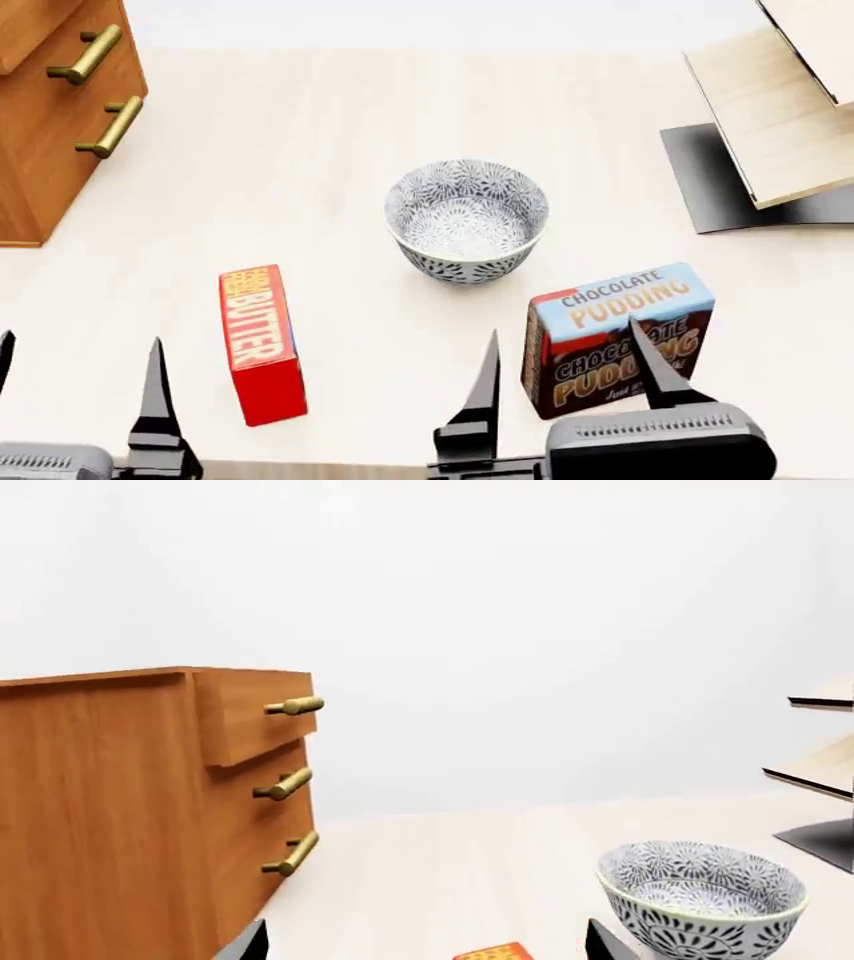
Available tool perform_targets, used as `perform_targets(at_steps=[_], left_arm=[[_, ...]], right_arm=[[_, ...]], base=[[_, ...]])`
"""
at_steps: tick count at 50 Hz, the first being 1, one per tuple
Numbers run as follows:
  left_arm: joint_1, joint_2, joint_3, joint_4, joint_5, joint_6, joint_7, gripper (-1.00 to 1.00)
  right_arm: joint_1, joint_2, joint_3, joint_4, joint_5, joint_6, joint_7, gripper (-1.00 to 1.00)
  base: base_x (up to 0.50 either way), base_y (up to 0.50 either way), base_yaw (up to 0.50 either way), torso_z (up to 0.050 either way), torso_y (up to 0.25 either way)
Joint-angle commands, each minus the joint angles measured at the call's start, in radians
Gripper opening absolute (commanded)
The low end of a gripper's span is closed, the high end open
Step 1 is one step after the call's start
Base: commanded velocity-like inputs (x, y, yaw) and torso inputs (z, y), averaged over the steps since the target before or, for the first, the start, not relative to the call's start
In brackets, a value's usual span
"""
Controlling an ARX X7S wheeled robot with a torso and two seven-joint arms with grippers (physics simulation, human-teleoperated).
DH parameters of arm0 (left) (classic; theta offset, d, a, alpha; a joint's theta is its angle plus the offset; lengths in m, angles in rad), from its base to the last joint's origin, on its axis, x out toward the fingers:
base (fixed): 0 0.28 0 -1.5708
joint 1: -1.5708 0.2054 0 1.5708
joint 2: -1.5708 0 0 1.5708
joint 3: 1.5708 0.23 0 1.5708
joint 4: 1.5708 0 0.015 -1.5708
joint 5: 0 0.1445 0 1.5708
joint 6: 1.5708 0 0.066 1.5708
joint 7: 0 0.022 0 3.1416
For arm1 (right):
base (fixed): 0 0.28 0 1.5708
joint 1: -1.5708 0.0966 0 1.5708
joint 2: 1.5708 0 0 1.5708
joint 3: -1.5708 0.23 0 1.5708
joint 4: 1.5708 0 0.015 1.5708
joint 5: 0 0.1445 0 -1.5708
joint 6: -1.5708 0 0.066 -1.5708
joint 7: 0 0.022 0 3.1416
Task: Close the top drawer of the cabinet and put the bowl on top of it.
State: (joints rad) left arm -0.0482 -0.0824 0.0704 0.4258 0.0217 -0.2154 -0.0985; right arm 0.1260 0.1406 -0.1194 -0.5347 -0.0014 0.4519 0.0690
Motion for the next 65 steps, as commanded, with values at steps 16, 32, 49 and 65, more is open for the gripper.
perform_targets(at_steps=[16, 32, 49, 65], left_arm=[[-0.015, -0.038, 0.026, 0.114, -0.011, -0.056, -0.048, 1.0], [-0.014, -0.054, 0.037, 0.112, -0.023, -0.054, -0.068, 1.0], [-0.016, -0.07, 0.043, 0.128, -0.04, -0.067, -0.083, 1.0], [-0.009, -0.085, 0.051, 0.14, -0.049, -0.067, -0.098, 1.0]], right_arm=[[0.02, 0.045, -0.02, -0.107, -0.004, 0.08, 0.025, 1.0], [0.01, 0.056, -0.024, -0.094, 0.015, 0.048, 0.028, 1.0], [0.012, 0.065, -0.028, -0.106, 0.037, 0.047, 0.033, 1.0], [0.007, 0.082, -0.05, -0.117, 0.039, 0.045, 0.035, 1.0]], base=[[0.0, 0.0, 0.0, 0.0, 0.0], [0.0, 0.21, 0.0, 0.0, 0.0], [0.0, 0.49, 0.0, 0.0, 0.0], [0.0, 0.24, 0.0, 0.0, 0.0]])
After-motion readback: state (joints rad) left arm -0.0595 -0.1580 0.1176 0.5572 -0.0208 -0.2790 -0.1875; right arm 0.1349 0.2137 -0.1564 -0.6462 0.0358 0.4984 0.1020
